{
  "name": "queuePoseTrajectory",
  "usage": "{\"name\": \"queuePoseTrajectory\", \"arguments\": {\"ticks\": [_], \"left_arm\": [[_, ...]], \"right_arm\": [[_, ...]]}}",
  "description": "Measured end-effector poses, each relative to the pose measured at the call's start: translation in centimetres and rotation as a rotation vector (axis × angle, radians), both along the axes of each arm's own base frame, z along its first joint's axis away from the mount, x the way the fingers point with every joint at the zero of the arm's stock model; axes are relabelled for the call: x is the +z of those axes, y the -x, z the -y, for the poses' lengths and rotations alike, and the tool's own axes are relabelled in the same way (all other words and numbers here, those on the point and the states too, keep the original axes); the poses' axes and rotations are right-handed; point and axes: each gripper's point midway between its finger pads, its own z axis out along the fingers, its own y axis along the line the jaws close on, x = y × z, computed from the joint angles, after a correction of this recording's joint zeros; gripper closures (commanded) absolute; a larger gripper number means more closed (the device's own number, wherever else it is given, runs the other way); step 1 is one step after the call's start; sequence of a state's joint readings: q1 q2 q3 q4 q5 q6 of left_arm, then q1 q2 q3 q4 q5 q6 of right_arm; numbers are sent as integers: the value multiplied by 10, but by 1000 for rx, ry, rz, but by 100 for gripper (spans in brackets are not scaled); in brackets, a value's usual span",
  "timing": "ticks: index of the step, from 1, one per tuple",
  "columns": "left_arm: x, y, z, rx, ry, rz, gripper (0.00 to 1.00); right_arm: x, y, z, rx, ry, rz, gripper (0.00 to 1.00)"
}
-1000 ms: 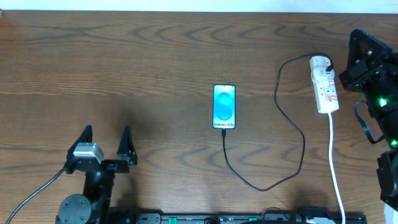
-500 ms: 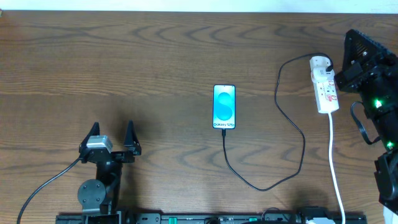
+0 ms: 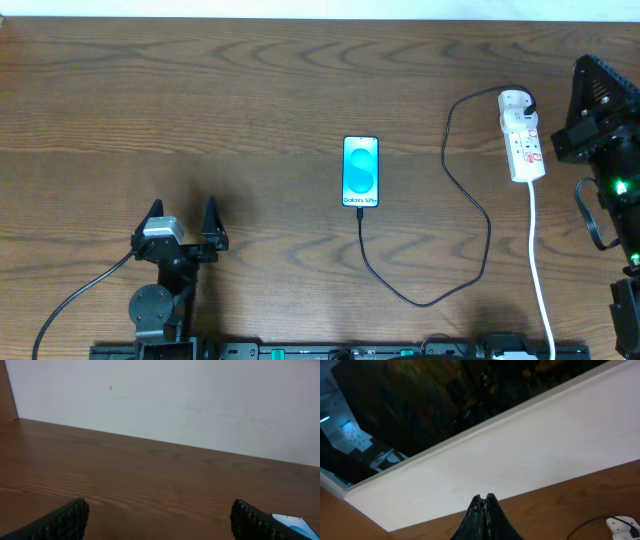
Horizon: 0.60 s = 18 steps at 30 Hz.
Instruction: Plug charger to phone and switch on socket
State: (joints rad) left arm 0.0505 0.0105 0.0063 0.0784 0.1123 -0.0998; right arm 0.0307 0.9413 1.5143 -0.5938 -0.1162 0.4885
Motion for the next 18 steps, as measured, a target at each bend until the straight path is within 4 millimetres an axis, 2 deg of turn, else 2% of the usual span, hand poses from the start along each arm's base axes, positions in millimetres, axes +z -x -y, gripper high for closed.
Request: {"name": "queuePoseTrajectory", "arguments": {"ticks": [4,9,18], "left_arm": [[-1,0,0,0,0,-5,9],[-19,1,-2,10,4,-80,9],[-20,2,-4,22,4,-91,9]], "right_arm": [[0,1,0,-1,0,2,98],[0,1,0,-2,0,2,96],[-2,0,4,-23,1,-6,96]]}}
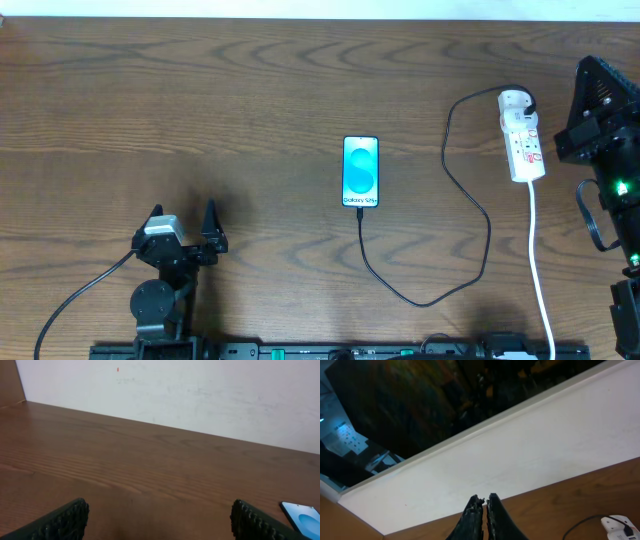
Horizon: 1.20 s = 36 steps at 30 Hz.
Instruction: Plug charger to phone and switch on socket
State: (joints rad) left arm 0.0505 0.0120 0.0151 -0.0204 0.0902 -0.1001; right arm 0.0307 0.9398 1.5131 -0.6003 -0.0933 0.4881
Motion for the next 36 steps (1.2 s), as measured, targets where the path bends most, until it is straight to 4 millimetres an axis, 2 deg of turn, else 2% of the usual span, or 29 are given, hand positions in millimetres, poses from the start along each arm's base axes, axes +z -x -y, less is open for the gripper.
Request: {"name": "queuePoseTrajectory", "arguments": {"ticks": [22,28,35,36], "left_arm": [[0,0,0,-1,0,0,9],[0,0,10,-41,0,-1,9],[0,0,11,-43,-1,-1,9],[0,0,11,-43,0,-1,9]], "right_arm": [[0,0,1,-4,0,-2,97],[0,0,1,-3,0,-2,97],[0,0,-4,11,0,-2,98],[0,1,-5,18,0,-2,95]]}}
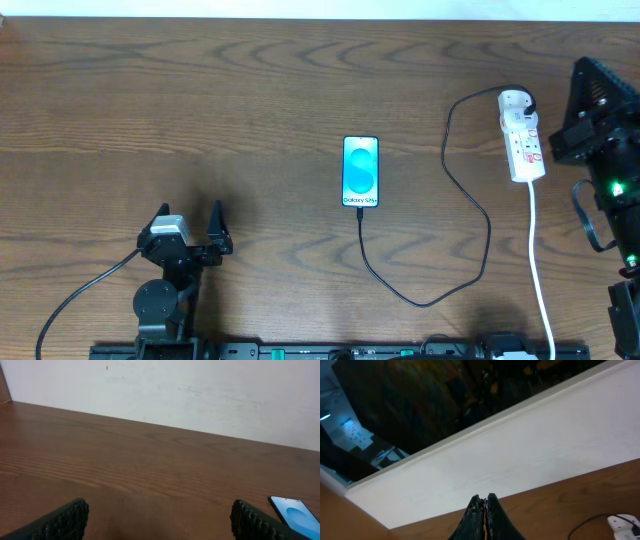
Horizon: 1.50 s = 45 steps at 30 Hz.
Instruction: Plug charger to phone and switch on socket
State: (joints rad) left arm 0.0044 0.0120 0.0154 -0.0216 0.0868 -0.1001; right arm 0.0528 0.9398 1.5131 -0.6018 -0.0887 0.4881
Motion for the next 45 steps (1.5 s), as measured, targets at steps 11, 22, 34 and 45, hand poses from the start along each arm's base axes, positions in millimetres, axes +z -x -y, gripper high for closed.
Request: {"name": "queuePoseTrajectory", "arguments": {"ticks": [11,22,34,45], "left_arm": [[0,0,0,0,0,0,9],[0,0,0,0,0,0,9],[0,0,0,0,0,0,9],[0,0,0,0,0,1,9]], "right_arm": [[3,-11,-15,39,5,18,36],[-42,-9,-8,3,26,-162,1],[-94,5,9,-84,71,-382,1],[-122,14,16,-114,102,-487,1]]}}
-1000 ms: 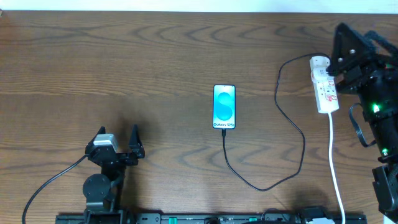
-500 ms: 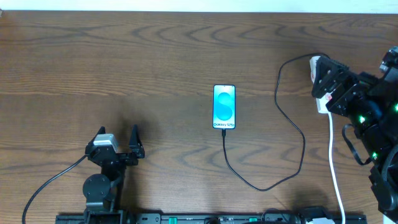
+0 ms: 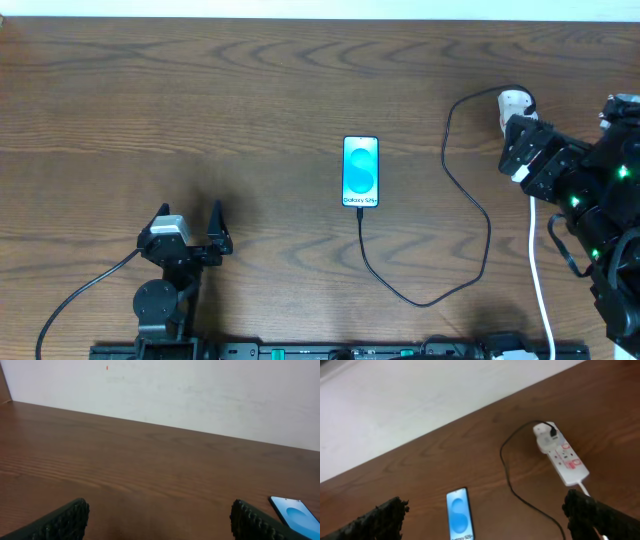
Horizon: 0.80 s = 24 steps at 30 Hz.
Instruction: Plug charger to phone and switch on socket
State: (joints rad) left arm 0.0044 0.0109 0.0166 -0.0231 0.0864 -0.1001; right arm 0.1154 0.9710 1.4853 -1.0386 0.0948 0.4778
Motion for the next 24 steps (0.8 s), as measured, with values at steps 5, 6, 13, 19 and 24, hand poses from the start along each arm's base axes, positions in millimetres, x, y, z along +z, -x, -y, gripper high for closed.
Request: {"name": "queuePoseTrajectory", "arguments": {"ticks": [5,6,13,19,24], "left_arm": [[0,0,0,0,0,0,9],[0,0,0,0,0,-1,9],[0,0,0,0,0,-1,10],[1,0,0,0,0,0,9],[1,0,0,0,0,-1,9]], "right_arm": [[-30,5,7,-30,23,-35,1],[-36,6,7,-33,23,-27,1],[-72,26,14,-55,1,101,1],[-117,58,30,-163,-110,212,1],[-144,65,38,-215,-167,301,1]]}}
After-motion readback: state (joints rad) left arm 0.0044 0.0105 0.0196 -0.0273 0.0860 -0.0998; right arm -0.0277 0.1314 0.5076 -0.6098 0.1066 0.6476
